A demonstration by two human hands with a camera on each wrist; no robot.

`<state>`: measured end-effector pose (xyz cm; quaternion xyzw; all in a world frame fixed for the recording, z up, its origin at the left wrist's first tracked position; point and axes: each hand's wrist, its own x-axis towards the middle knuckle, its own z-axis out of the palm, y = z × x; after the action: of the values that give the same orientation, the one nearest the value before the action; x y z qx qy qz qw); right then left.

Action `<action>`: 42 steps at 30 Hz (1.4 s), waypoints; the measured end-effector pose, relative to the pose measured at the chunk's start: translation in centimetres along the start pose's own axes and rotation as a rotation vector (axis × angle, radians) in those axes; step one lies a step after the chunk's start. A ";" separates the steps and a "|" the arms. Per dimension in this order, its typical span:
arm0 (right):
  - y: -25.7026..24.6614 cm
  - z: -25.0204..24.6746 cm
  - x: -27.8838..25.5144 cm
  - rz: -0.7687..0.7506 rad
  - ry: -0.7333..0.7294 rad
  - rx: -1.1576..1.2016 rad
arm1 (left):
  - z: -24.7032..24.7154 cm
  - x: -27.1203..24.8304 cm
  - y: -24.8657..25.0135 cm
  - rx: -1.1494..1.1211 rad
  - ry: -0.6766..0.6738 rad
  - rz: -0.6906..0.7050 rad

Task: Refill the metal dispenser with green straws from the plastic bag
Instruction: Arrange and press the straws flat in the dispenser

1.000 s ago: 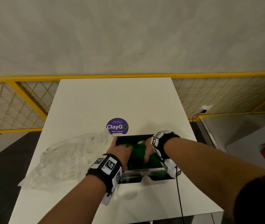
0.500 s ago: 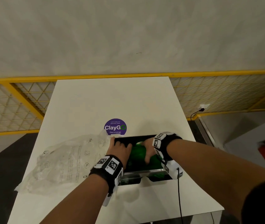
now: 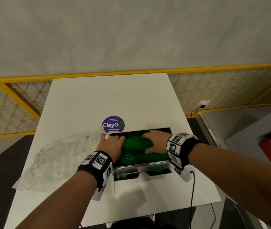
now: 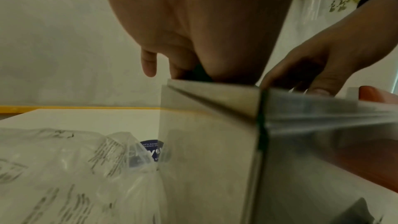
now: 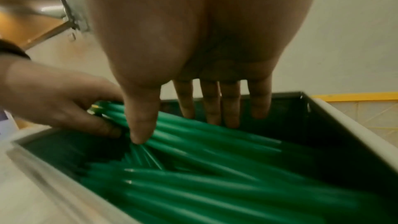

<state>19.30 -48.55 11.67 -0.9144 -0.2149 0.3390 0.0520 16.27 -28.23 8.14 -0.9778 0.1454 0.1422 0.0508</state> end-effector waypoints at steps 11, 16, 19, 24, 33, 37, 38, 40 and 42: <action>0.8 2.5 -3.0 0.055 -0.069 0.001 | -0.2 -1.2 0.3 0.091 -0.091 0.048; 1.7 2.6 -2.2 0.083 0.172 0.065 | 0.0 -1.1 0.2 0.105 -0.070 0.021; 1.6 3.3 -1.3 0.118 0.057 -0.077 | 0.4 -1.1 0.5 0.189 -0.083 0.023; 1.5 3.9 -0.8 0.149 0.014 -0.157 | -0.4 -0.6 0.9 0.287 -0.097 0.035; 1.7 4.3 -0.4 0.163 0.012 -0.144 | 0.1 1.1 0.4 0.297 -0.263 0.021; 1.8 4.4 -0.4 0.165 0.033 -0.133 | -0.2 1.5 0.3 0.299 -0.286 0.018; 1.8 4.4 -0.4 0.164 0.041 -0.128 | -0.4 1.5 0.3 0.290 -0.277 0.021; 1.9 4.5 -0.4 0.161 0.062 -0.110 | -1.0 1.3 0.3 0.271 -0.232 0.031; 2.0 4.6 -0.4 0.162 0.083 -0.084 | -1.8 1.1 0.4 0.264 -0.194 0.046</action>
<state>16.75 -50.75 7.91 -0.9435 -0.1522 0.2943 -0.0051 17.60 -29.14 9.49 -0.9408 0.1794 0.2165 0.1894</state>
